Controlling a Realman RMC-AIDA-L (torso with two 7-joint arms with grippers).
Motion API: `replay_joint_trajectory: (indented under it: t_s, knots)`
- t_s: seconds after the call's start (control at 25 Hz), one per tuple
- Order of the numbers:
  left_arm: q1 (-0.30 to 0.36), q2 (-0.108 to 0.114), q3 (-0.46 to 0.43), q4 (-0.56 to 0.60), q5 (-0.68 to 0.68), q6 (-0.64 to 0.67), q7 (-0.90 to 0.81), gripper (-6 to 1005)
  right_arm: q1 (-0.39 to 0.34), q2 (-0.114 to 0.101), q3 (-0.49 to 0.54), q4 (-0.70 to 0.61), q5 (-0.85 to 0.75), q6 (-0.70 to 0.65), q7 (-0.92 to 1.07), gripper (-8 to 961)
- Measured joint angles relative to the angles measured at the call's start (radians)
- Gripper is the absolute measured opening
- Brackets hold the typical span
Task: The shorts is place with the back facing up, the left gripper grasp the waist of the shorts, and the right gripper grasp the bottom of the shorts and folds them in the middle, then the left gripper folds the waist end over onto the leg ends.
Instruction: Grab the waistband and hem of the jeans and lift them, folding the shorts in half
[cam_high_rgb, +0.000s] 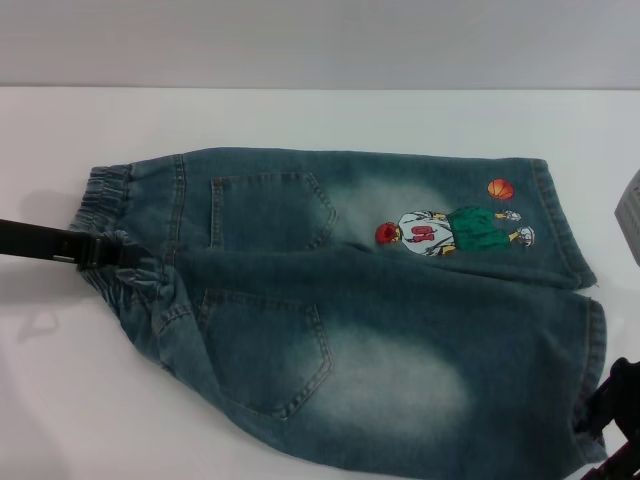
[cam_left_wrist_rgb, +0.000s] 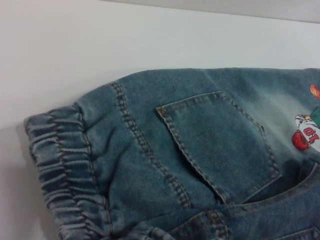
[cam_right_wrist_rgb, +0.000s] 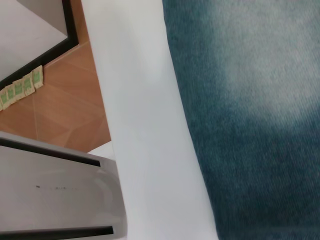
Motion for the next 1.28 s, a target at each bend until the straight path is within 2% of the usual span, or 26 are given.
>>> replay_joint_trajectory:
  t_s: [0.52, 0.88, 1.08, 1.28]
  knots:
    - [0.004, -0.001, 0.0, 0.0, 0.0, 0.004, 0.0, 51, -0.007, 0.005, -0.005, 0.01, 0.044, 0.023, -0.008, 490]
    - [0.005, -0.001, 0.0, 0.0, 0.0, 0.005, 0.001, 51, -0.012, 0.006, -0.006, 0.015, 0.045, 0.044, -0.012, 249]
    - [0.006, 0.0, 0.0, 0.002, -0.003, 0.003, 0.001, 51, -0.024, 0.004, 0.01, 0.009, 0.08, 0.06, -0.041, 60]
    - [0.01, -0.001, -0.003, 0.01, -0.007, 0.0, 0.002, 51, -0.044, 0.001, 0.057, -0.011, 0.133, 0.061, -0.083, -1]
